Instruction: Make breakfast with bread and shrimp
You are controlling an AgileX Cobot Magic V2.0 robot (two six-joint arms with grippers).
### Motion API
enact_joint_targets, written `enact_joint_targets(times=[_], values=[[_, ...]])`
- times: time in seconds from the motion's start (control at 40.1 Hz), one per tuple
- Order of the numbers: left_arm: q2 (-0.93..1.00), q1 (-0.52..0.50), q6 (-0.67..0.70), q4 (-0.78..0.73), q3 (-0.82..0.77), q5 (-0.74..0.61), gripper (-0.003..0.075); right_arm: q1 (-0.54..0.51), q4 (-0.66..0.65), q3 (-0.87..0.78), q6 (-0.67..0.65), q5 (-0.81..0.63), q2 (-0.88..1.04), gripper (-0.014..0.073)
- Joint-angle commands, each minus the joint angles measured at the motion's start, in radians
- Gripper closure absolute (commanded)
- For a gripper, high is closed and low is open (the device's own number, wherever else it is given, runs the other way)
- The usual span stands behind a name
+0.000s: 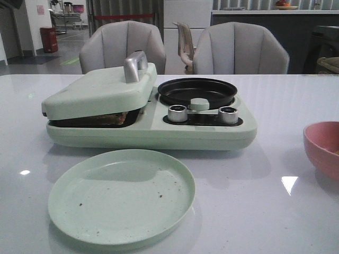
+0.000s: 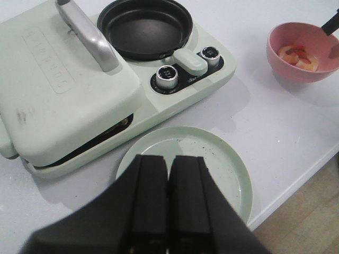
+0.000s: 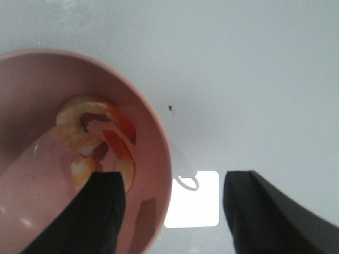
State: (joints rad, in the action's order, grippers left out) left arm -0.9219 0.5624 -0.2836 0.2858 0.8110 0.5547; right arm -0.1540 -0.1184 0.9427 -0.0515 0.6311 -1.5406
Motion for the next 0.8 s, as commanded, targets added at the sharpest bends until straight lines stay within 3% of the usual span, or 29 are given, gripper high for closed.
enact_joint_targets(times=[0.0,0.225,0.574,0.774], values=[[0.014,0.006,0.010,0.020,0.027,-0.074,0.0620,-0.005,-0.011,0.035,0.002,-0.078,-0.014,0.0078],[0.014,0.006,0.010,0.020,0.027,-0.074,0.0620,-0.005,-0.011,0.035,0.002,-0.123,-0.083,0.0085],[0.014,0.006,0.010,0.020,0.027,-0.074,0.0620,-0.005,-0.012,0.035,0.002,-0.130,-0.092,0.0452],[0.014,0.006,0.010,0.020,0.027,-0.074,0.0620,-0.005,-0.011,0.035,0.002,-0.133,-0.092,0.0546]])
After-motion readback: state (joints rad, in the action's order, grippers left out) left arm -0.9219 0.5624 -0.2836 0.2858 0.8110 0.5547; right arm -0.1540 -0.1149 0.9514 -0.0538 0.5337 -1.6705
